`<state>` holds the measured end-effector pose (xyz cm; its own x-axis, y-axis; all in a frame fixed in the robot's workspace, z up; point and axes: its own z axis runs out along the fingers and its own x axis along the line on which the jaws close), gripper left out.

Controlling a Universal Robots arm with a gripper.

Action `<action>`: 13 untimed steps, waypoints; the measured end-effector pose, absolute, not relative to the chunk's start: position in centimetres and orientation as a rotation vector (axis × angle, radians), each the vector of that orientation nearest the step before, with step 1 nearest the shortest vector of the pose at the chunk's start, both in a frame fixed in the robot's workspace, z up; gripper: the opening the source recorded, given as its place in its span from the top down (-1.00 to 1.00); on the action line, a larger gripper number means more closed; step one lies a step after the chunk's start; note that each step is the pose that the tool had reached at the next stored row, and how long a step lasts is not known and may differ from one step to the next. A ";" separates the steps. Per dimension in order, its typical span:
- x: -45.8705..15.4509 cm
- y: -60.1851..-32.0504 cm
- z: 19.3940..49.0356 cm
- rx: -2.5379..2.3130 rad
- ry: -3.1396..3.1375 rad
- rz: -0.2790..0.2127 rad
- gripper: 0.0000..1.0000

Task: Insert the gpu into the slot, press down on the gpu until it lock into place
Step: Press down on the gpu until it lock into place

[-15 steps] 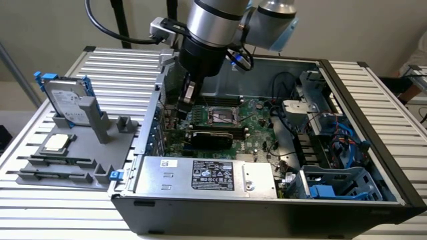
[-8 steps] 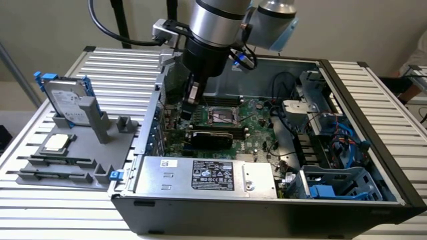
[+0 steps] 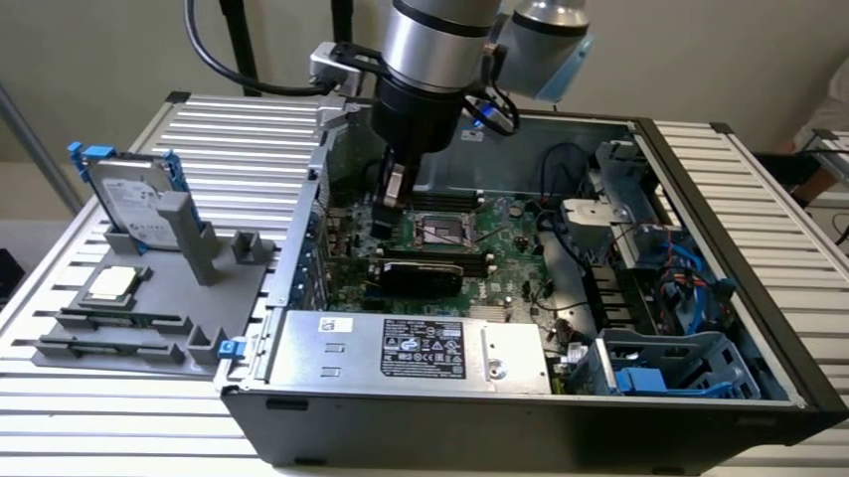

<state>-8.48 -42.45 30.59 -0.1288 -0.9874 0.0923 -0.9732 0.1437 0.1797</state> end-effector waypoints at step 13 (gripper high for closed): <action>-7.7 -42.5 31.1 1.970 -2.258 -0.055 0.79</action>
<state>-7.67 -42.46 31.10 -0.1302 -0.9879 0.0845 -0.9826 0.1399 0.1220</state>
